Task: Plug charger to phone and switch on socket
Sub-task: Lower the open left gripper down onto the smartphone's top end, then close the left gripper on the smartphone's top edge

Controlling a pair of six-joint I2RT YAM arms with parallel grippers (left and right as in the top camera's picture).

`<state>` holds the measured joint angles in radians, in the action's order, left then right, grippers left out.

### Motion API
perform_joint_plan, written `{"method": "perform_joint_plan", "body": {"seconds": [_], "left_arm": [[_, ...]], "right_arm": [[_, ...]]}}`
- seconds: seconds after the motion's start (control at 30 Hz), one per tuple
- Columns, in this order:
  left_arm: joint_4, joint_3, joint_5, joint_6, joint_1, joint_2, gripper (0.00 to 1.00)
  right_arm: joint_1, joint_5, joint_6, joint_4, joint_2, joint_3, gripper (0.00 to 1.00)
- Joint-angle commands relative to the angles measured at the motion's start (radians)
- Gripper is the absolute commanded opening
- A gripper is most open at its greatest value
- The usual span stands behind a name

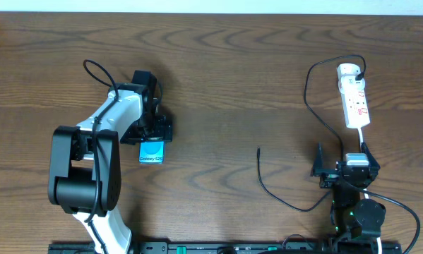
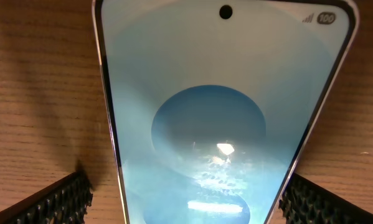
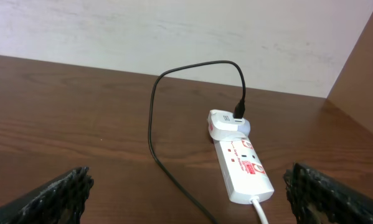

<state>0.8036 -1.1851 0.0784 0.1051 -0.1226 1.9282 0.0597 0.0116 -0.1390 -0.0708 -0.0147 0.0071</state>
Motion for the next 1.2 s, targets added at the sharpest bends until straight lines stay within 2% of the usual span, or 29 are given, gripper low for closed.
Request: {"method": "perform_joint_plan", "body": {"seconds": [0.0, 0.2, 0.27, 0.33, 0.43, 0.67, 1.13, 1.17], "left_arm": [[-0.005, 0.06, 0.025, 0.004, 0.005, 0.06, 0.97], [-0.005, 0.06, 0.026, 0.004, 0.005, 0.06, 0.96], [-0.005, 0.06, 0.026, 0.004, 0.005, 0.06, 0.86], [-0.005, 0.06, 0.026, 0.004, 0.005, 0.06, 0.84], [-0.005, 0.06, 0.025, 0.004, 0.005, 0.06, 0.74], [-0.005, 0.06, 0.026, 0.004, 0.005, 0.06, 0.7], [-0.006, 0.06, 0.025, 0.004, 0.005, 0.06, 0.7], [-0.005, 0.06, 0.025, 0.004, 0.005, 0.06, 0.67]], "right_arm": [[0.006, 0.002, 0.011, -0.004, 0.004, -0.002, 0.99], [0.006, 0.002, 0.011, -0.005, 0.004, -0.002, 0.99], [0.006, 0.003, 0.011, -0.004, 0.004, -0.002, 0.99], [0.006, 0.002, 0.011, -0.005, 0.004, -0.002, 0.99], [0.006, 0.003, 0.011, -0.005, 0.004, -0.002, 0.99], [0.006, 0.002, 0.011, -0.004, 0.004, -0.002, 0.99], [0.006, 0.002, 0.011, -0.004, 0.004, -0.002, 0.99], [0.006, 0.002, 0.011, -0.005, 0.004, -0.002, 0.99]]}}
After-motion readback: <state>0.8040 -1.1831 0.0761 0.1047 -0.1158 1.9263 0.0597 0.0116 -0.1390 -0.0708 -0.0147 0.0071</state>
